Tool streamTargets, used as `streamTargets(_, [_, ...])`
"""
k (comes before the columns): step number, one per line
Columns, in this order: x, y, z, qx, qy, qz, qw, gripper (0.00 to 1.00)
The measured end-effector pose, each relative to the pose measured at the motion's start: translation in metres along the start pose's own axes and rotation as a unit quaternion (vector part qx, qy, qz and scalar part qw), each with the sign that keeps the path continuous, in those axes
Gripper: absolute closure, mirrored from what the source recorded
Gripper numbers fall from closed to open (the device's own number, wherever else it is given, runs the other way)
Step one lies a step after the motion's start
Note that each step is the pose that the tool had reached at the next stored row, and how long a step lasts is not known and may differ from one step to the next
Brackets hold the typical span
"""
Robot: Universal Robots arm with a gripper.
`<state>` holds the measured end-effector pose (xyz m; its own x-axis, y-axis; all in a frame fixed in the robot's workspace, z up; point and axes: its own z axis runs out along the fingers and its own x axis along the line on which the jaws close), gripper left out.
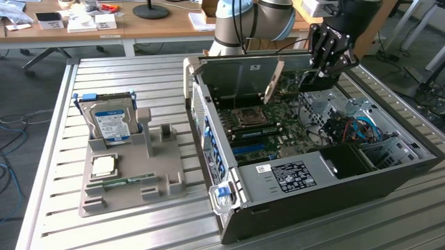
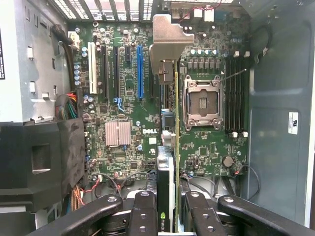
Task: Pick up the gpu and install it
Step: 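Insert the gpu into the slot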
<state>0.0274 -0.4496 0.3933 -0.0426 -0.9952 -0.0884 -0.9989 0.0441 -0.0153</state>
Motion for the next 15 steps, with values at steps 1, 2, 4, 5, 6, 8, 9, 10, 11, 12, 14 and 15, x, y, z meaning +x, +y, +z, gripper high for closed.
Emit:
streamTargets(1, [0.0,0.0005,0.0,0.0,0.0,0.0,1.0,0.73])
streamTargets(2, [0.0001,0.0009,0.0001,0.0001,-0.0001,0.0,1.0,0.73])
streamTargets(4, [0.0,0.0011,0.0,0.0001,0.0,0.0,1.0,0.73])
streamTargets(5, [0.0,0.0011,0.0,0.0001,0.0,0.0,1.0,0.73])
streamTargets(6, [0.0,0.0011,0.0,0.0001,0.0,0.0,1.0,0.73])
streamTargets(8, [0.0001,0.0017,0.0,0.0001,-0.0001,0.0,1.0,0.73])
streamTargets(9, [0.0001,0.002,0.0,0.0001,0.0,0.0,1.0,0.73])
streamTargets(10, [0.0001,0.0023,0.0,0.0001,0.0,0.0,1.0,0.73])
streamTargets(11, [0.0001,0.0031,0.0,0.0001,0.0,0.0,1.0,0.73])
streamTargets(12, [0.0002,0.0038,0.0,0.0001,0.0,0.0,1.0,0.73])
streamTargets(14, [0.0002,0.0042,0.0,0.0001,0.0,0.0,1.0,0.73])
streamTargets(15, [0.0002,0.0042,0.0,0.0001,0.0,0.0,1.0,0.73])
